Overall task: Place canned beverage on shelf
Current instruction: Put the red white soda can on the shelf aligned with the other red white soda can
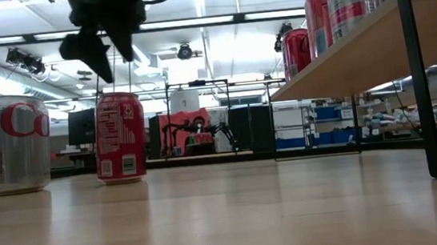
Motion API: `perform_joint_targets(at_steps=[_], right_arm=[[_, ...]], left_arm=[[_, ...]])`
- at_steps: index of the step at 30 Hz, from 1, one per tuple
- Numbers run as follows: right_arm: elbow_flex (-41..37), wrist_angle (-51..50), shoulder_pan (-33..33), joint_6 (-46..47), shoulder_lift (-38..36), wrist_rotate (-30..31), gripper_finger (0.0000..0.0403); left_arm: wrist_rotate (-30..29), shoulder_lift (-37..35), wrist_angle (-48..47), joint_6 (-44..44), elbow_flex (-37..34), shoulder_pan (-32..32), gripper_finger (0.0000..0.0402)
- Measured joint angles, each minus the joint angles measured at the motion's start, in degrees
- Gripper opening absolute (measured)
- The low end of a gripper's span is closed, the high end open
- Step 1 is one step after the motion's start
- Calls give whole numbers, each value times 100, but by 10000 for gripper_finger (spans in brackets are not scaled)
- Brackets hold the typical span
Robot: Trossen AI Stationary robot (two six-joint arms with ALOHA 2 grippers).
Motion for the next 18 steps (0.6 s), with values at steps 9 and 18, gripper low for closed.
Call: perform_joint_targets(at_steps=[9, 18], right_arm=[[0, 1, 0, -8, 2, 1, 348], [0, -1, 0, 31, 2, 0, 348]], left_arm=[[-177, 361, 11, -5, -31, 2, 318], [-210, 674, 9, 392, -13, -2, 318]])
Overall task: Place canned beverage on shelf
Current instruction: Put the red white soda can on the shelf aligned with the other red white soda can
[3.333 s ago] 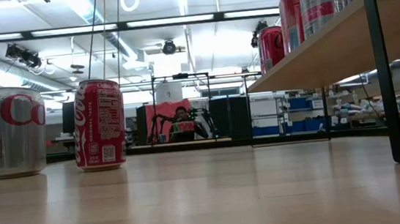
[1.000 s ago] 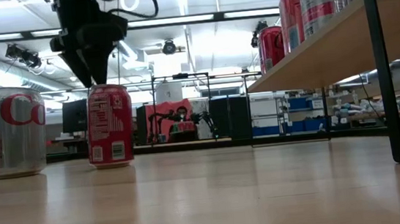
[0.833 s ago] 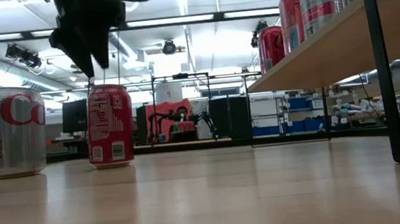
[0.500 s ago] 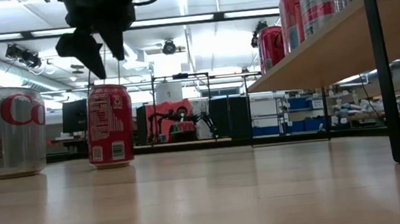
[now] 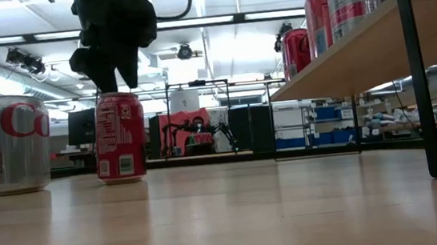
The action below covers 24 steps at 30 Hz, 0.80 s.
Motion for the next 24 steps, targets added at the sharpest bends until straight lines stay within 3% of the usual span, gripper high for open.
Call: perform_joint_targets(at_steps=[8, 18, 24], right_arm=[[0, 1, 0, 13, 0, -1, 348], [0, 1, 0, 20, 0, -1, 348], [0, 1, 0, 20, 0, 0, 348]], left_arm=[[-324, 42, 67, 616, -9, 43, 318], [135, 51, -3, 441, 102, 65, 318], [45, 55, -280, 437, 480, -48, 318]])
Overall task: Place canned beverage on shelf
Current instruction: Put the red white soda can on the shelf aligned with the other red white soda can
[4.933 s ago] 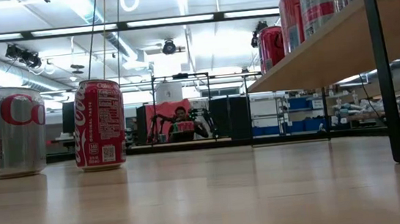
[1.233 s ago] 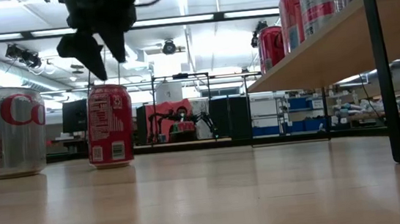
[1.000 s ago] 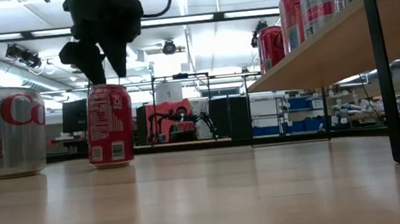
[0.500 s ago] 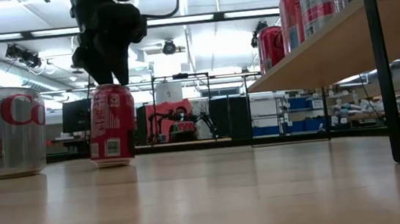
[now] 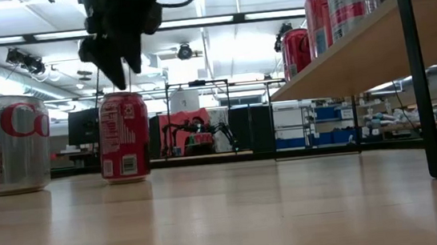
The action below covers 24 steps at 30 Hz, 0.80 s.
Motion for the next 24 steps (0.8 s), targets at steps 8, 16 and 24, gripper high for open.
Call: perform_joint_targets(at_steps=[8, 16, 24], right_arm=[[0, 0, -12, -4, 0, -1, 348], [0, 0, -94, -20, 0, -1, 348], [0, 0, -92, -137, 0, -27, 348]], left_arm=[[-103, 0, -787, -129, 16, 132, 318], [-378, 0, -904, 665, 18, 385, 305], [130, -3, -819, 568, 20, 590, 258]])
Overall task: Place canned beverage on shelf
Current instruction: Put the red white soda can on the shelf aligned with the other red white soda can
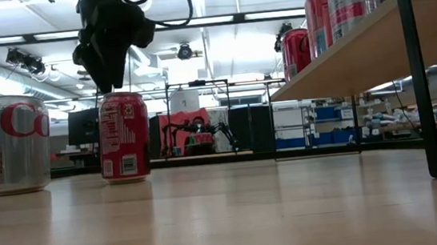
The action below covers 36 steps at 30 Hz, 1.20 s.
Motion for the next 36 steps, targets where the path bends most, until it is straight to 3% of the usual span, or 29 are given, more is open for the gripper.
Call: perform_joint_targets(at_steps=[6, 16, 20, 29, 36], right_arm=[[0, 0, 1, -111, 0, -203, 348], [0, 2, 2, -370, 0, -470, 348], [0, 2, 1, -479, 0, -509, 348], [-2, 0, 0, -510, -2, -611, 348], [-2, 0, 2, -498, -2, -774, 348]], left_arm=[[265, -9, 92, 13, 4, -2, 242], [737, -9, 187, -644, 4, 141, 345], [752, -9, 617, -1009, 4, 43, 368], [-33, 211, 775, -1237, 9, -341, 372], [-130, 523, 708, -1248, 7, -397, 372]])
